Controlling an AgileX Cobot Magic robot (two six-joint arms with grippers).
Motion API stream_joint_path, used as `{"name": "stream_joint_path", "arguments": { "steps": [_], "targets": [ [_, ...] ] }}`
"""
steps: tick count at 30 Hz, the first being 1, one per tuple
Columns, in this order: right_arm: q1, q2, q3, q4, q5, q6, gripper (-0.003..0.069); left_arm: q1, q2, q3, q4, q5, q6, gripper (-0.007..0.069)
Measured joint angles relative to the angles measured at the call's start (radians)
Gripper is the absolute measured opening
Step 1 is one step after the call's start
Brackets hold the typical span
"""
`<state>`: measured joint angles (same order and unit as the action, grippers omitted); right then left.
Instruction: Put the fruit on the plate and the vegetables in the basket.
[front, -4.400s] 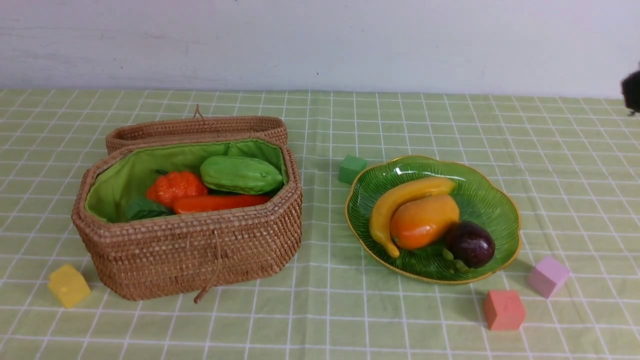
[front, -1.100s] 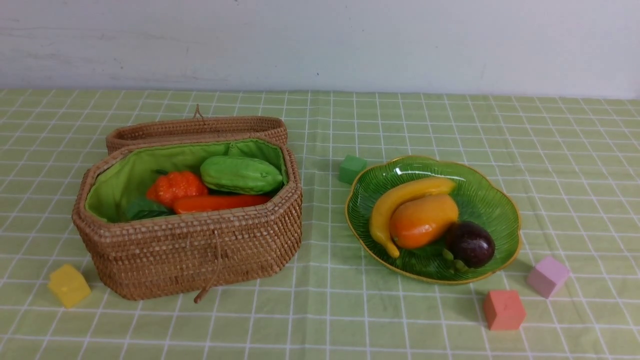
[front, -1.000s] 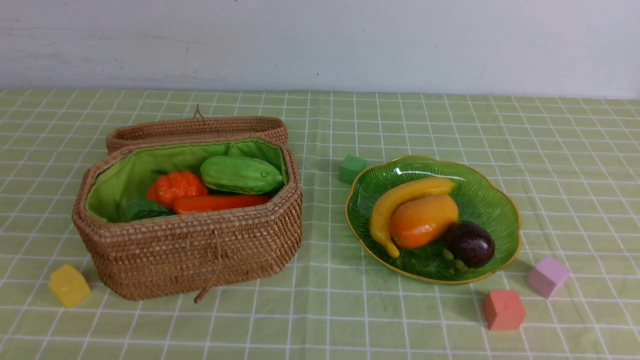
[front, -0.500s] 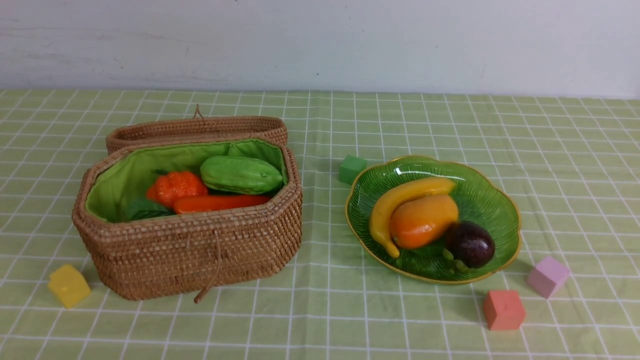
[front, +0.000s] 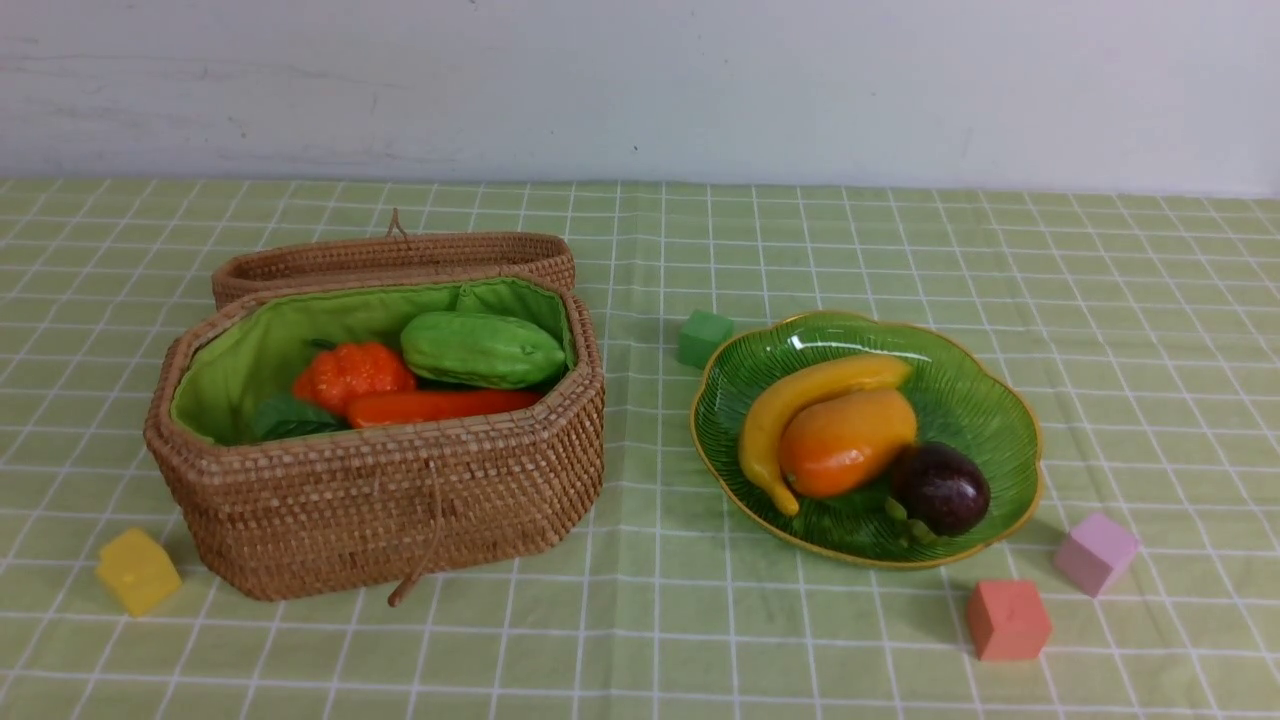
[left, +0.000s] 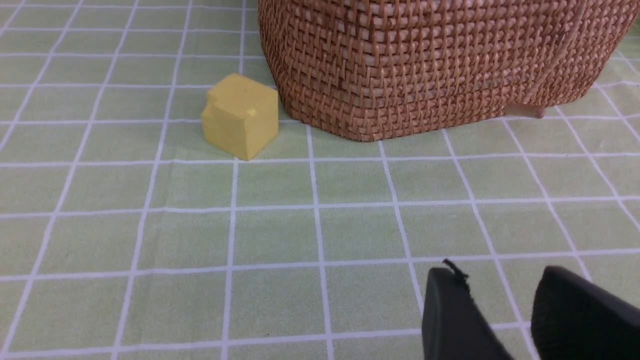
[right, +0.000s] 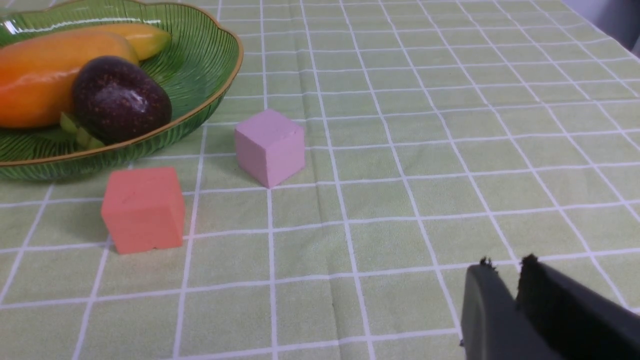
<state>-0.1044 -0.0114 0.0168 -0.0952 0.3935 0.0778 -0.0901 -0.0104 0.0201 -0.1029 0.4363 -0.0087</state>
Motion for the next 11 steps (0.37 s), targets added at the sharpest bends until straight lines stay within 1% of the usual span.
{"name": "stream_joint_path", "arguments": {
  "steps": [11],
  "targets": [
    [0.000, 0.000, 0.000, 0.000, 0.000, 0.000, 0.0124, 0.000, 0.000, 0.000, 0.000, 0.000, 0.000, 0.0239]
  ]
}}
